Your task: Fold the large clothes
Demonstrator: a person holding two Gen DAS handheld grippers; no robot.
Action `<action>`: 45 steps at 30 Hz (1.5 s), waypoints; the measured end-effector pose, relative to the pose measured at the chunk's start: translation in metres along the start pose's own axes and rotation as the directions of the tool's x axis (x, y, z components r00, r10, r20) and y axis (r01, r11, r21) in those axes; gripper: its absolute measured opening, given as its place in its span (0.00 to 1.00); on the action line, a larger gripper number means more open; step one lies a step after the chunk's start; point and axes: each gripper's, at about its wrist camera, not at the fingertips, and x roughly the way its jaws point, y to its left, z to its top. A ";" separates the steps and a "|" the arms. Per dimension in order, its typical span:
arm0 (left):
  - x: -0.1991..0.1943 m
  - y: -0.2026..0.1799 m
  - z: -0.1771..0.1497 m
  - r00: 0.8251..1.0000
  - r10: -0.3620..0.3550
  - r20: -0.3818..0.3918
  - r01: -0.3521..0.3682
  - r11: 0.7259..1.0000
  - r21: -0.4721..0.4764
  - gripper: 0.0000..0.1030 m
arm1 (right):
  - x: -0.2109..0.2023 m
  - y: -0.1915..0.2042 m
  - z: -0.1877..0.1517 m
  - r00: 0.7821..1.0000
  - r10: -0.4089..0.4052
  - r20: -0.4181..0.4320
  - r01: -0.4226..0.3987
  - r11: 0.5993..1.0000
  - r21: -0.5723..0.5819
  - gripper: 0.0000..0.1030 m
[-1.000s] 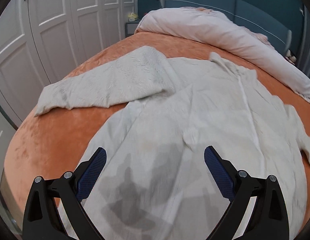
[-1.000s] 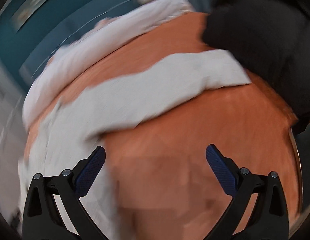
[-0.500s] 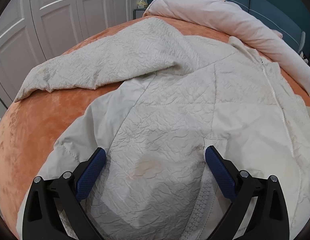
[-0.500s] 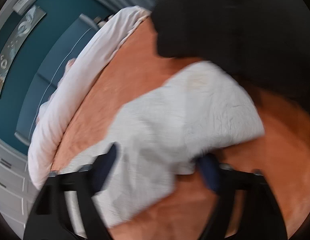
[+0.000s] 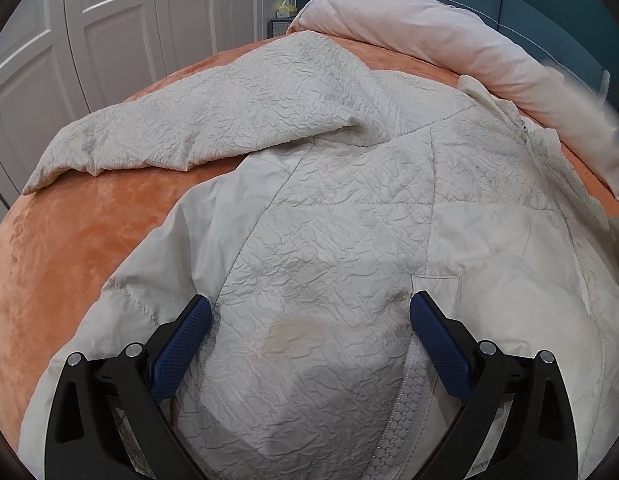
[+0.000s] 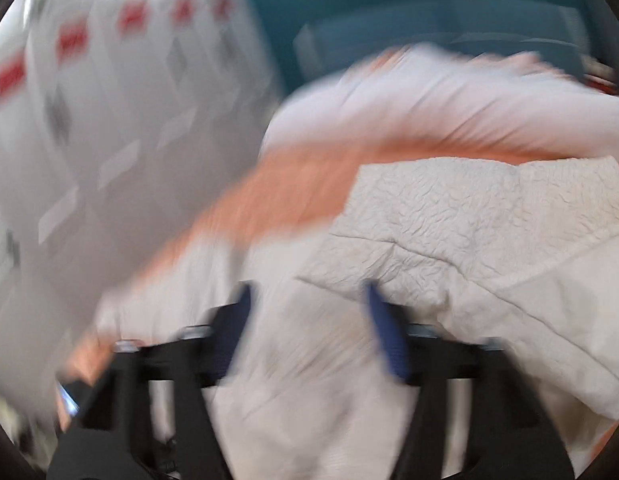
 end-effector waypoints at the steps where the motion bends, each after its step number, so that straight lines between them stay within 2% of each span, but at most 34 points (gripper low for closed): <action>1: 0.000 0.001 0.000 1.000 -0.009 -0.002 0.009 1.000 -0.006 0.95 | 0.012 0.014 -0.012 0.999 0.008 -0.039 -0.009 1.000 -0.030 0.60; 3: 0.001 0.004 0.001 1.000 -0.024 -0.005 0.024 1.000 -0.015 0.95 | 0.029 0.039 -0.034 0.995 0.020 -0.098 -0.028 0.996 -0.089 0.60; 6: -0.002 0.007 0.006 0.998 -0.063 -0.018 0.063 0.998 -0.032 0.95 | 0.003 0.047 -0.067 0.997 -0.008 -0.083 -0.001 0.995 -0.101 0.62; 7: -0.004 0.008 0.012 0.996 -0.086 -0.024 0.085 0.995 -0.043 0.95 | -0.013 0.033 -0.068 0.997 -0.038 -0.066 0.033 0.996 -0.077 0.63; 9: -0.010 0.008 0.025 0.981 -0.194 -0.019 0.192 0.979 -0.075 0.95 | -0.043 -0.008 -0.067 0.995 -0.089 -0.034 0.088 0.996 -0.019 0.64; 13: -0.022 -0.011 0.066 0.958 -0.284 0.052 0.288 0.945 -0.157 0.95 | -0.089 -0.079 -0.070 0.971 -0.238 -0.001 0.236 0.960 0.150 0.64; 15: -0.007 -0.036 0.092 0.940 -0.340 0.027 0.340 0.926 -0.163 0.95 | -0.107 -0.106 -0.075 0.952 -0.306 0.012 0.297 0.930 0.216 0.64; 19: 0.047 -0.079 0.125 0.933 -0.357 -0.047 0.344 0.922 -0.178 0.95 | -0.123 -0.143 -0.077 0.920 -0.391 0.033 0.366 0.885 0.287 0.64; 21: 0.071 -0.091 0.131 0.919 -0.383 -0.099 0.358 0.911 -0.204 0.95 | -0.121 -0.154 -0.079 0.913 -0.406 0.025 0.380 0.873 0.307 0.64; 23: 0.091 -0.096 0.130 0.919 -0.372 -0.132 0.337 0.913 -0.229 0.86 | -0.115 -0.163 -0.083 0.914 -0.405 0.012 0.379 0.864 0.331 0.64; 24: 0.093 -0.098 0.131 0.922 -0.367 -0.124 0.334 0.915 -0.225 0.76 | -0.113 -0.166 -0.085 0.916 -0.401 0.006 0.375 0.862 0.341 0.64; 26: 0.091 -0.103 0.136 0.906 -0.409 -0.108 0.389 0.905 -0.171 0.22 | -0.106 -0.171 -0.088 0.919 -0.394 -0.005 0.370 0.858 0.356 0.64; 27: 0.087 -0.105 0.139 0.911 -0.400 -0.101 0.385 0.912 -0.141 0.11 | -0.106 -0.172 -0.086 0.919 -0.393 -0.007 0.370 0.859 0.355 0.64; 28: 0.077 -0.100 0.143 0.905 -0.422 -0.060 0.413 0.903 -0.117 0.01 | -0.105 -0.171 -0.087 0.920 -0.391 -0.007 0.368 0.861 0.350 0.63; 31: 0.048 -0.076 0.152 0.892 -0.452 0.020 0.452 0.888 -0.086 0.01 | -0.107 -0.167 -0.082 0.925 -0.380 0.010 0.356 0.873 0.333 0.61; 33: 0.033 -0.063 0.151 0.891 -0.452 0.043 0.454 0.889 -0.069 0.01 | -0.111 -0.160 -0.074 0.927 -0.373 0.046 0.342 0.888 0.306 0.61; 35: 0.026 -0.052 0.145 0.901 -0.432 0.043 0.434 0.900 -0.045 0.01 | -0.112 -0.155 -0.066 0.924 -0.378 0.067 0.344 0.894 0.288 0.61; 39: 0.046 -0.039 0.122 0.935 -0.353 -0.029 0.353 0.936 -0.015 0.02 | -0.101 -0.157 -0.054 0.931 -0.359 0.062 0.326 0.897 0.299 0.60; 41: 0.065 -0.040 0.108 0.944 -0.320 -0.075 0.319 0.947 -0.028 0.04 | -0.084 -0.160 -0.051 0.938 -0.346 0.030 0.323 0.902 0.286 0.43; 44: 0.072 -0.045 0.099 0.953 -0.294 -0.068 0.293 0.956 -0.015 0.06 | -0.056 -0.167 -0.056 0.937 -0.347 -0.043 0.346 0.900 0.265 0.23; 45: 0.073 -0.047 0.097 0.957 -0.283 -0.063 0.283 0.959 -0.006 0.07 | -0.049 -0.170 -0.059 0.932 -0.356 -0.064 0.360 0.897 0.258 0.20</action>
